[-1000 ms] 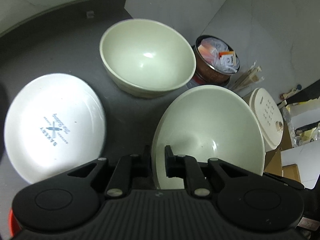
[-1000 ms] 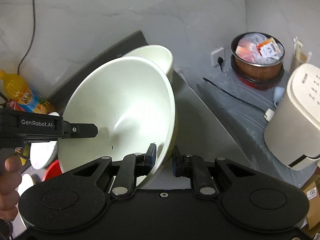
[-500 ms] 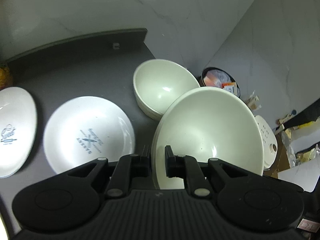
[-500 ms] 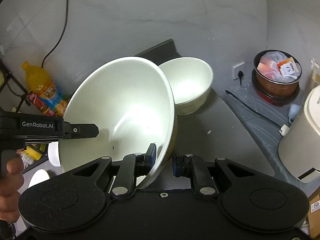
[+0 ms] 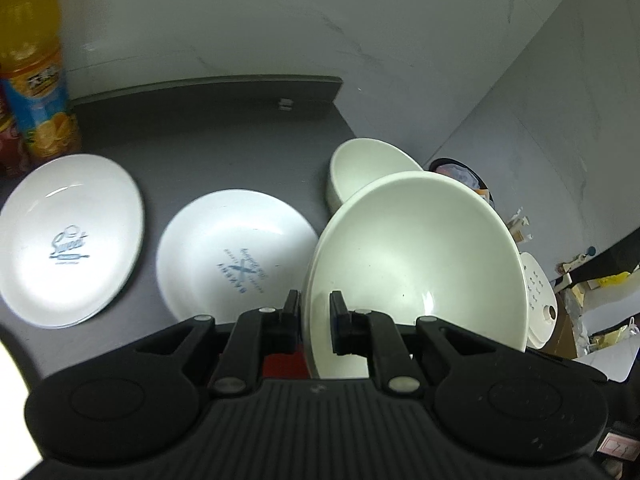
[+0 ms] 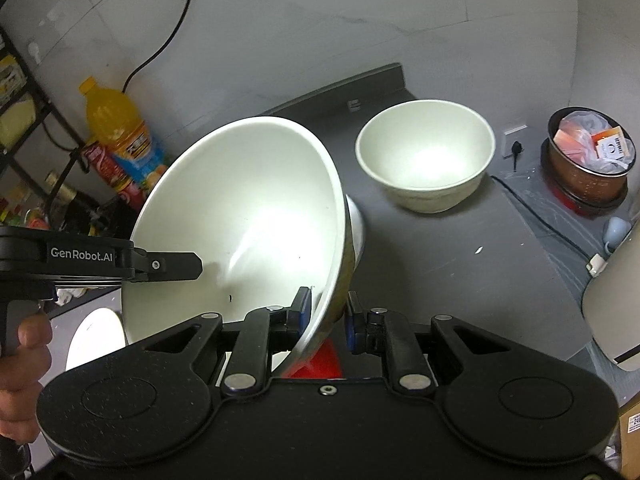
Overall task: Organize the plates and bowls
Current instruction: 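Carry the large cream bowl with both tools and lower it into the red bowl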
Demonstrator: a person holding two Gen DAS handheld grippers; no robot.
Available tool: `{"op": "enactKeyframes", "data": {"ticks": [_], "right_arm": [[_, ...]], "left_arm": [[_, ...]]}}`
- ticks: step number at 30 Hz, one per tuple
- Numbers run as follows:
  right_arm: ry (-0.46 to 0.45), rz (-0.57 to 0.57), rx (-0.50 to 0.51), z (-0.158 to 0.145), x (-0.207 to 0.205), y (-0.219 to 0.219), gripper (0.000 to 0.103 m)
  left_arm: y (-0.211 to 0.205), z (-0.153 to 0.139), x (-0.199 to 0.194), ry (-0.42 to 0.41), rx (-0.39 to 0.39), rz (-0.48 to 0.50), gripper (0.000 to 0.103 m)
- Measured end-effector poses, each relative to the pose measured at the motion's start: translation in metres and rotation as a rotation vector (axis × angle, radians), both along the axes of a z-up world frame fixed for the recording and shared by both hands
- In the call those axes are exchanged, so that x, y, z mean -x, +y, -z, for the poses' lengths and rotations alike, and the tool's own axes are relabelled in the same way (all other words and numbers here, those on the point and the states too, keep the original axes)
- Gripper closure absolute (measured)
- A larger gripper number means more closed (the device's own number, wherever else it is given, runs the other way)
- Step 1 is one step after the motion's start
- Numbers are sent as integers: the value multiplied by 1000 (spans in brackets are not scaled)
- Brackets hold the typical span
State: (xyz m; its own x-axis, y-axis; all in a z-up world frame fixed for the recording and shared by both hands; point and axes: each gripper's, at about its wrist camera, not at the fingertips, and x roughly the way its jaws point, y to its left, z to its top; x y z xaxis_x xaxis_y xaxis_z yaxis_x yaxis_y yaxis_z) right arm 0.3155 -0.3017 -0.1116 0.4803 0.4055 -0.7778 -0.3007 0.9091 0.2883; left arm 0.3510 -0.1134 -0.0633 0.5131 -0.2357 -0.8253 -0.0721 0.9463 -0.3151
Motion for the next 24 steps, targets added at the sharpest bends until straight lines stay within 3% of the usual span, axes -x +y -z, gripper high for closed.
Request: {"op": "enactKeyframes", "data": {"ticks": [14,24], "right_arm": [[94,-56,21,16,26,26,84],[169,-55,59,37,35,33,84]], "left_arm": [[44,5,29,38,15,-34,90],[64,23,50,111,17,-23,90]]}}
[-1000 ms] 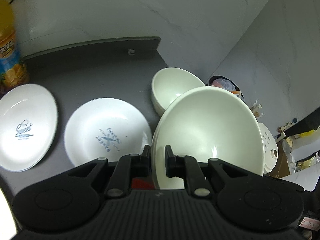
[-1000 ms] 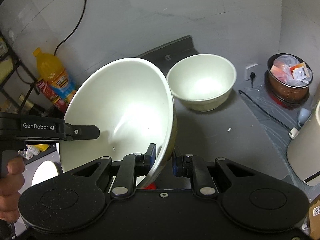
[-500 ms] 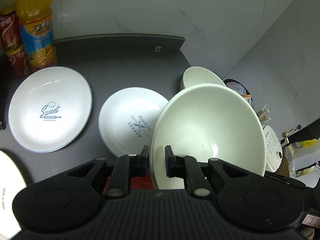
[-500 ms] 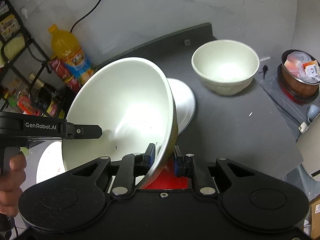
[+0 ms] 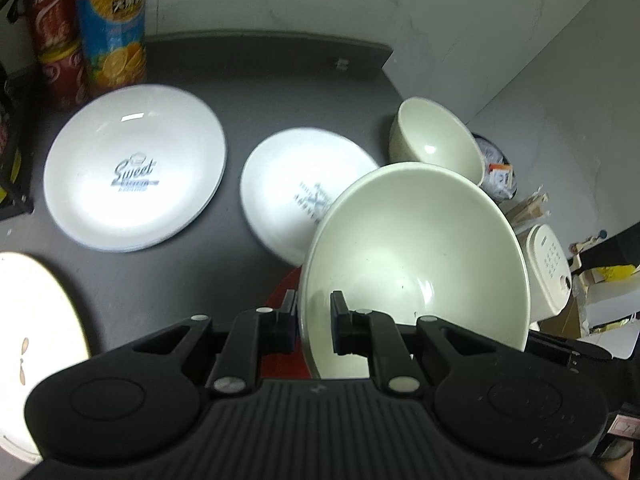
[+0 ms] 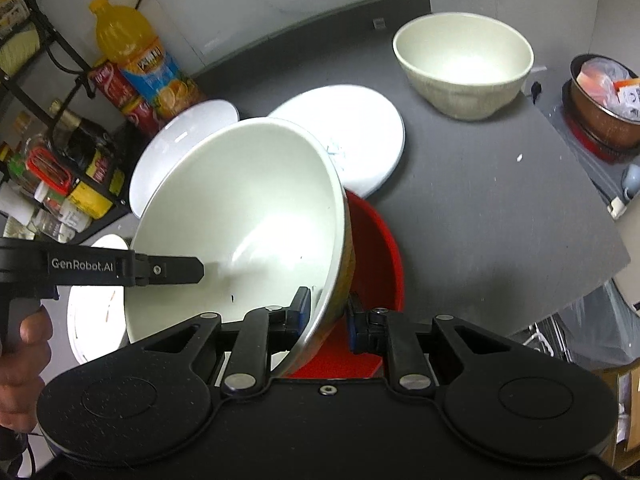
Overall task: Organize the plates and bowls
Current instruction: 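Carry the large cream bowl with both tools and lower it into the red bowl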
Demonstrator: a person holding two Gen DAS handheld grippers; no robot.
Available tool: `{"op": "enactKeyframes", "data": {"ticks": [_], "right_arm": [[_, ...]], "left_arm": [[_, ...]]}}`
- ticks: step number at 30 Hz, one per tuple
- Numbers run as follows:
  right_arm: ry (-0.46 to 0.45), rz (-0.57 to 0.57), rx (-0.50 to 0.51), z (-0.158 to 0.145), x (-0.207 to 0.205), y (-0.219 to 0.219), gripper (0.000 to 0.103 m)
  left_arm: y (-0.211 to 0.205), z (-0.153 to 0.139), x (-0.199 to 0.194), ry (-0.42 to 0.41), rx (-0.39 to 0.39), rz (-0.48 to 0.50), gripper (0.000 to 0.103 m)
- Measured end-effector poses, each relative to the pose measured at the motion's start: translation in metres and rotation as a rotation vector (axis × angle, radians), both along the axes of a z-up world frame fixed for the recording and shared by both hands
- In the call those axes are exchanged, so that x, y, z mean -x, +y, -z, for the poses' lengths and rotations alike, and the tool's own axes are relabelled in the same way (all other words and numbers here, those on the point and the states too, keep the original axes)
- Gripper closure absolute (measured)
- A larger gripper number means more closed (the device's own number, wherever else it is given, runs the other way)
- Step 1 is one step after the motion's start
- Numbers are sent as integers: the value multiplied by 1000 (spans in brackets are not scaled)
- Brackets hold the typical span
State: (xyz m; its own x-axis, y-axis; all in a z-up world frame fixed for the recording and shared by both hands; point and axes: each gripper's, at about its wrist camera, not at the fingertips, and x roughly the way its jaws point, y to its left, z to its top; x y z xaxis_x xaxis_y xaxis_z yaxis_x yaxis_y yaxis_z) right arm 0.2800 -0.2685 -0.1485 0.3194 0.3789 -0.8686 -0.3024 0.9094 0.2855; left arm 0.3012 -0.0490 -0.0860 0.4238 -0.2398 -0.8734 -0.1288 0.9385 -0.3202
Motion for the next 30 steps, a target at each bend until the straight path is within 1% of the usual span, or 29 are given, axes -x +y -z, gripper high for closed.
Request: {"op": "enactKeyframes", "data": {"ticks": [9,16,18,21,22,23,25,26,30], "right_arm": [[18,-5,43,13,-6,4,86],[1,-34,66,15,-12,8,87],[2,-43,68,16,-12,9,87],[4,-54,72,17,-13,10,88],[4,-56,73,17,-13,10,88],[6,-59,74,18,-13,11,89],[4,-65,81,18,-13,13,89],[-1,-68,88,18,-14,14,92],[7,-73,92,18,-17,16,91]], "left_arm": [[5,30,13,82,12,17,90],[5,52,16,139,20,43,90],[3,52,15,146,8,48,90],[0,48,13,149,-3,56,87],[0,46,12,122,-19,45,87],[0,44,11,123,-19,45,86],[5,43,9,140,3,38,86],[7,44,8,141,12,31,86],[13,36,10,136,29,16,86]]}}
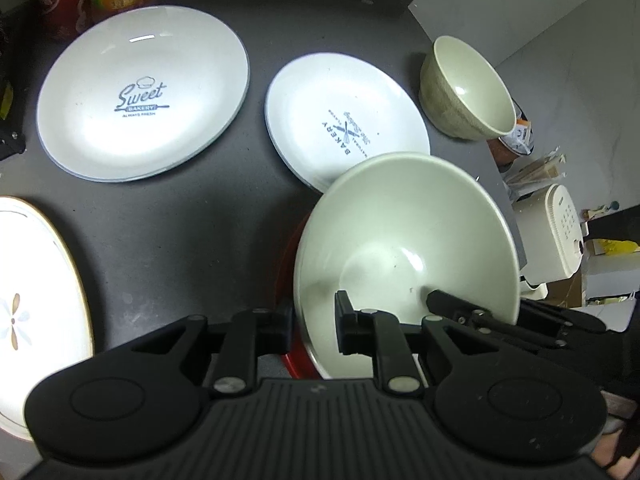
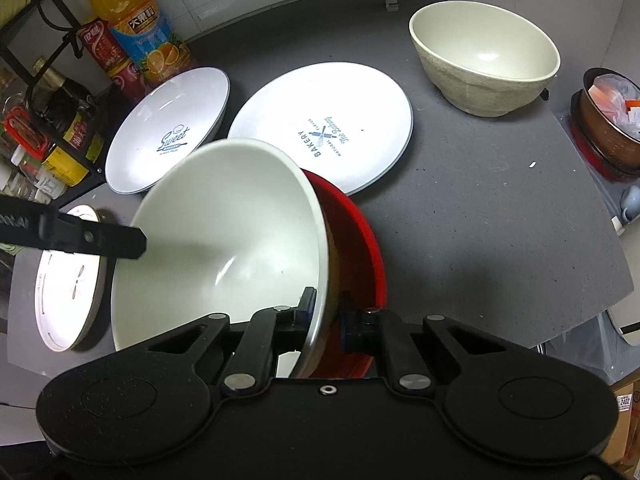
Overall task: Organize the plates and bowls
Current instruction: 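Carry the large cream bowl with both tools and lower it into the red bowl, then open both tools to release the cream bowl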
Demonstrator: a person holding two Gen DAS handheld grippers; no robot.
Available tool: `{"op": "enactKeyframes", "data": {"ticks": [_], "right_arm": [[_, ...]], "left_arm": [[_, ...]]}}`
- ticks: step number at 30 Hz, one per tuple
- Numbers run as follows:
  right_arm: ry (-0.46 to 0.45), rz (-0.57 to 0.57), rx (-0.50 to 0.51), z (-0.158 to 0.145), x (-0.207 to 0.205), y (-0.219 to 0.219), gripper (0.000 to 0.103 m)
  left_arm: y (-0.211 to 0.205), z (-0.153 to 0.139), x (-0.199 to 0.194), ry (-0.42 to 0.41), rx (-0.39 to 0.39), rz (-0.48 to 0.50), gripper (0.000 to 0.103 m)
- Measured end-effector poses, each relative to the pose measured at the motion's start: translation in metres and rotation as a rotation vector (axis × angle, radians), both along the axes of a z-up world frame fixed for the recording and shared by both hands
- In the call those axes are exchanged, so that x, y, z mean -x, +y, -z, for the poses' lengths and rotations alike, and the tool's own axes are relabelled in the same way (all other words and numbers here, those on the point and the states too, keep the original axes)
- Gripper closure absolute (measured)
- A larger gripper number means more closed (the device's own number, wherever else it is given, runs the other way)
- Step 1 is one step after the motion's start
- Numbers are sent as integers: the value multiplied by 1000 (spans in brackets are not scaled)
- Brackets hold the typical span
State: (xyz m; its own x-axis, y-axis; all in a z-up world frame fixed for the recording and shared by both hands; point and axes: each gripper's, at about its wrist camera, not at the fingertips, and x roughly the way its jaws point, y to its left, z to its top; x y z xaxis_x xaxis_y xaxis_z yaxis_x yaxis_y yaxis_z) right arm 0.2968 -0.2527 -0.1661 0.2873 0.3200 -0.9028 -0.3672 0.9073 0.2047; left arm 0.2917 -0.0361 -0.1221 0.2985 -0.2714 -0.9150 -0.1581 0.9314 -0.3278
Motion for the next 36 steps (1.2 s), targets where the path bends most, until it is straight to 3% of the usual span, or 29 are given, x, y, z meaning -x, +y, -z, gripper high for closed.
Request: {"op": "enactKeyframes", "data": {"ticks": [3,4,7,25,27,29,36], "right_arm": [[7,5,-22,-4,-1,-1,81],[-9,4,-22,-7,0,-2,73],[-39,-12,-28,-14,0,-3,66],[-112,58,-127,-39,-21,-49,63],[-112,86,-138,-38,-26,-59,61],[-113,122,-141,-36,-31,-68,52],[-129,192,-120,-29,-53,-97,43]], "left_arm": [[3,-6,1,-8,4,-6,84],[3,-8,1,-13,-6,-8,80],[6,-16,2,-40,-25,-11,76],[7,-28,-16,-89,-60,-61,65],[3,-29,-21,-97,-63,-56,64],[-2,-31,-26,-103,-64,-53,63],[-25,-34,-42,-121,-71,-29,59]]}}
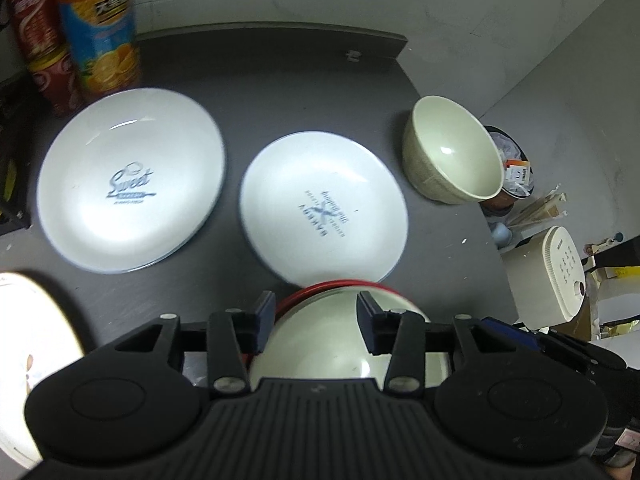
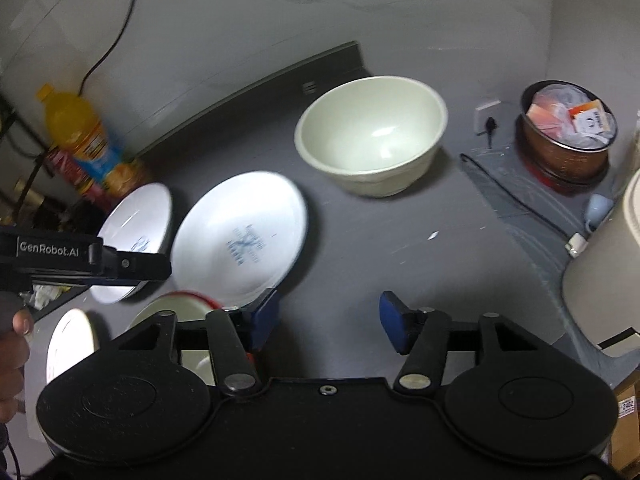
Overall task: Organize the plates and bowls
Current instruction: 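Open both tools to release the cream bowl, then grip the smaller cream bowl rim with both tools and lift it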
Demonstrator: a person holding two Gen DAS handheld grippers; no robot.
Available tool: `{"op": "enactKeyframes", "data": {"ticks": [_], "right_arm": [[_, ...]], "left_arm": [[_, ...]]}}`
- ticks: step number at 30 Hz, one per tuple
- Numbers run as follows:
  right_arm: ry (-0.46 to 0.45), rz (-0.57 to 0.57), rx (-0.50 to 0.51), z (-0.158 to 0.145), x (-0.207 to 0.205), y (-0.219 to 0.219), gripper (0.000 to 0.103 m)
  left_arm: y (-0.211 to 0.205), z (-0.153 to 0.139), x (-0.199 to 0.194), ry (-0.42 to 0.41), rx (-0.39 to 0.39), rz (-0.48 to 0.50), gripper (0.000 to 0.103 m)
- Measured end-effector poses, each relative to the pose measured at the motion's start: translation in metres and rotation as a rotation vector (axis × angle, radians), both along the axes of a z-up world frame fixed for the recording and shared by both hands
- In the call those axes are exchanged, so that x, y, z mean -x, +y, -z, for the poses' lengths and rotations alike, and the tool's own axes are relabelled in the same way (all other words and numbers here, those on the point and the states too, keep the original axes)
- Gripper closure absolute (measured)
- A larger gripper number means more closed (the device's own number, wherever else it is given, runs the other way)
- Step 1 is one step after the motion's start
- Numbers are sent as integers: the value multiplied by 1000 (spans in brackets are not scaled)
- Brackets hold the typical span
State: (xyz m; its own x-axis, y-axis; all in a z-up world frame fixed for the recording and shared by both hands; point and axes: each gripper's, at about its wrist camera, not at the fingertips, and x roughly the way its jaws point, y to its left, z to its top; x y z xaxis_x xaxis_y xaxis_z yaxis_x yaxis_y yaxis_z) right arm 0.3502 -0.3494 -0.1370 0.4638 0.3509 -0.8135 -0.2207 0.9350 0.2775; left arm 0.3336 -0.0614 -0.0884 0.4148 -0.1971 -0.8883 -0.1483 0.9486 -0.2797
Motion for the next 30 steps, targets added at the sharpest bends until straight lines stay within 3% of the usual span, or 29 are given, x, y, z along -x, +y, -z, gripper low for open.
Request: {"op": "enactKeyframes", "data": {"ticks": [5,9,11,16,30], "right_arm": [[-19,32,19,1,-15,-16,25],[-24,50,3,5,-31,-27,20],[-21,56,2,10,-42,-33,20],[-12,67,-3,17,-63,-43,20],[33,95,-35,45,-116,-48,20]], "left_arm": [[-21,-1,-13,-16,-8,19,55],[-38,0,-27,-19,-20,27,53],[-46,1,-35,-19,-30,23,52],[-63,4,-54,-22,-77,-3,35],[-102,19,-113,-30,-99,-23,30]]}}
